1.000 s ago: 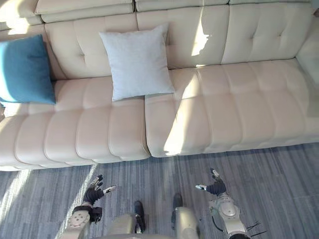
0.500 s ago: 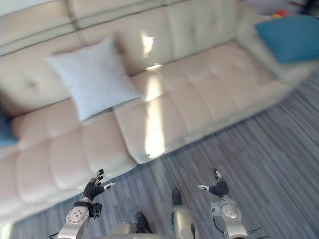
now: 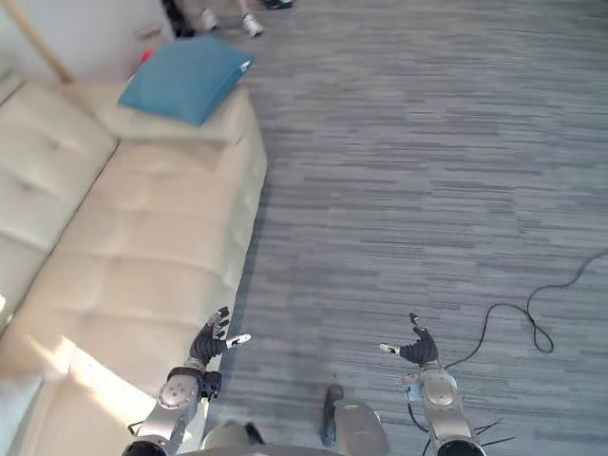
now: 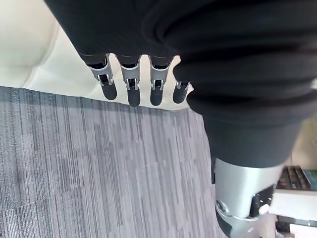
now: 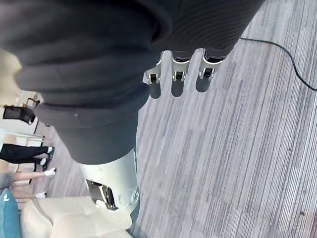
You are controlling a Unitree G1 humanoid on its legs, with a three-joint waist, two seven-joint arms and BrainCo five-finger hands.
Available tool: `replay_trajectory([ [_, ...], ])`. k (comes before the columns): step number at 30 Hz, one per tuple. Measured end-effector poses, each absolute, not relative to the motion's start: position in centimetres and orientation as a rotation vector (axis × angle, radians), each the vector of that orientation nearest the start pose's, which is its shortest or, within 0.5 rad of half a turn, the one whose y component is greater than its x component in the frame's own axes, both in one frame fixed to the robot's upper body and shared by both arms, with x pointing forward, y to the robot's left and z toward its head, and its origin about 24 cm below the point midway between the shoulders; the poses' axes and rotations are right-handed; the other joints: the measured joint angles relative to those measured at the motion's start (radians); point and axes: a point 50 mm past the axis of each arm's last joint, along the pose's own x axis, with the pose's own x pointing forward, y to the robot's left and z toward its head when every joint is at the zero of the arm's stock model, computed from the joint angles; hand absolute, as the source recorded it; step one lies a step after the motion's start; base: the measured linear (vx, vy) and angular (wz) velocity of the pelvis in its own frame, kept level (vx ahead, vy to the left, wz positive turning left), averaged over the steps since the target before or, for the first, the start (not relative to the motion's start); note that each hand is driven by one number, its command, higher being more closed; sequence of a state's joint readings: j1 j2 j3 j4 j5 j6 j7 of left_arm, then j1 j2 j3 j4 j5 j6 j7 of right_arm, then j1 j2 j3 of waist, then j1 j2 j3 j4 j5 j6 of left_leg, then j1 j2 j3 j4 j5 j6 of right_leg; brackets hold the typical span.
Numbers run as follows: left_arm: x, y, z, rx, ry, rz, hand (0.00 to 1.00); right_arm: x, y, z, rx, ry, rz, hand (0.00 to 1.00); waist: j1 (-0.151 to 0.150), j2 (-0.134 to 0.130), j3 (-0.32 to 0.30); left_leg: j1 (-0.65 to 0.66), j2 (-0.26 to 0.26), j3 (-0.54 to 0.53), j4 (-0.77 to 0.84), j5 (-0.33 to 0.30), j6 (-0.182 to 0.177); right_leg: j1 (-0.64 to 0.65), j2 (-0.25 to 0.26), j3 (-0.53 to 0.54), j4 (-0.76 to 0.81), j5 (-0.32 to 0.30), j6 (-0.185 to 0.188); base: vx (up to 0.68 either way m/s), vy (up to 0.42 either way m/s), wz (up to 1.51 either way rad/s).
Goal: Pick up cushions and gather them together orderly.
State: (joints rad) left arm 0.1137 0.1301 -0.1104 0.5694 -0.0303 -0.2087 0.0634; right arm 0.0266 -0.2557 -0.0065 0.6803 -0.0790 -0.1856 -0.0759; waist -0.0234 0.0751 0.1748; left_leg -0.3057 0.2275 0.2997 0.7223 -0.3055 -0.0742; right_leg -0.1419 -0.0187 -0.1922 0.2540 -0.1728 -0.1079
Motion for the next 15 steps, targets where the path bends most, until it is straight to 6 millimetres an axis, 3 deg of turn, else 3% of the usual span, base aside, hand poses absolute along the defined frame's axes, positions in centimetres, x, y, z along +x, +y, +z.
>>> replay_trajectory([
  [3,18.0,17.4,-8.8,0.121,0.483,0.027,0.00,19.6,-23.3,-8.1,-0.339,0.511,-0.116,0.00,0.039,0.008,0.004,-0.047,-0.063,-0.093,-0.301,0.073,-0.071,0.057,-0.011,0.023,-0.043,-0.013,0.030,0.31,0.213,-0.69],
  [4,17.9,17.5,-8.8,0.123,0.484,0.036,0.00,19.6,-23.1,-8.1,-0.335,0.509,-0.119,0.00,0.060,0.017,0.002,-0.045,-0.070,-0.102,-0.392,0.150,-0.041,0.084,-0.003,0.036,-0.042,-0.030,0.066,0.49,0.329,-0.88],
  [5,17.6,17.9,-8.9,0.126,0.493,0.059,0.00,19.6,-22.6,-8.3,-0.325,0.509,-0.110,0.00,0.085,0.010,-0.010,-0.027,-0.083,-0.107,-0.369,0.206,0.007,0.104,-0.010,0.076,-0.029,-0.055,0.104,0.54,0.345,-0.73],
  [6,17.6,18.2,-8.9,0.124,0.495,0.072,0.00,19.7,-22.4,-8.3,-0.322,0.507,-0.106,0.00,0.092,-0.007,-0.018,-0.033,-0.100,-0.112,-0.346,0.196,0.025,0.108,-0.027,0.087,-0.015,-0.071,0.127,0.44,0.238,-0.37],
  [7,17.6,18.3,-8.9,0.123,0.495,0.081,0.00,19.5,-22.4,-8.4,-0.317,0.512,-0.112,0.00,0.085,-0.046,-0.027,-0.032,-0.136,-0.110,-0.312,0.166,0.070,0.101,-0.066,0.082,0.051,-0.120,0.159,0.54,0.227,0.09],
  [8,17.8,18.3,-8.9,0.121,0.494,0.084,0.00,19.5,-22.5,-8.4,-0.313,0.513,-0.118,0.00,0.079,-0.081,-0.025,-0.018,-0.171,-0.102,-0.288,0.119,0.093,0.031,-0.120,0.088,0.247,-0.145,0.205,0.42,0.160,0.19],
  [9,17.9,18.2,-8.8,0.117,0.492,0.082,0.00,19.6,-22.5,-8.3,-0.310,0.510,-0.122,0.00,0.073,-0.087,-0.022,-0.004,-0.184,-0.101,-0.282,0.103,0.103,-0.008,-0.142,0.091,0.355,-0.131,0.236,0.75,0.280,0.34],
  [10,17.6,18.3,-9.0,0.119,0.502,0.081,0.00,19.8,-22.3,-8.3,-0.293,0.507,-0.134,0.00,0.050,-0.091,-0.019,0.063,-0.214,-0.102,-0.285,0.077,0.131,-0.084,-0.196,0.105,0.604,-0.026,0.340,0.55,0.204,0.31],
  [11,17.4,18.4,-9.1,0.123,0.508,0.083,0.00,19.8,-22.1,-8.4,-0.290,0.508,-0.133,0.00,0.040,-0.087,-0.017,0.117,-0.222,-0.103,-0.289,0.051,0.140,-0.110,-0.222,0.098,0.710,-0.006,0.324,0.80,0.252,0.25],
  [12,17.3,18.5,-9.1,0.128,0.509,0.082,0.00,19.9,-22.0,-8.3,-0.291,0.506,-0.132,0.00,0.040,-0.082,-0.015,0.176,-0.230,-0.104,-0.306,0.028,0.145,-0.128,-0.249,0.060,0.776,-0.038,0.264,0.49,0.091,0.03],
  [15,18.3,18.5,-8.2,0.109,0.459,0.099,0.00,21.4,-22.0,-7.5,-0.296,0.464,-0.129,0.00,0.038,-0.045,-0.012,0.320,-0.228,-0.114,-0.423,0.016,0.147,-0.224,-0.274,-0.103,0.697,-0.117,0.151,0.58,0.055,-0.04],
])
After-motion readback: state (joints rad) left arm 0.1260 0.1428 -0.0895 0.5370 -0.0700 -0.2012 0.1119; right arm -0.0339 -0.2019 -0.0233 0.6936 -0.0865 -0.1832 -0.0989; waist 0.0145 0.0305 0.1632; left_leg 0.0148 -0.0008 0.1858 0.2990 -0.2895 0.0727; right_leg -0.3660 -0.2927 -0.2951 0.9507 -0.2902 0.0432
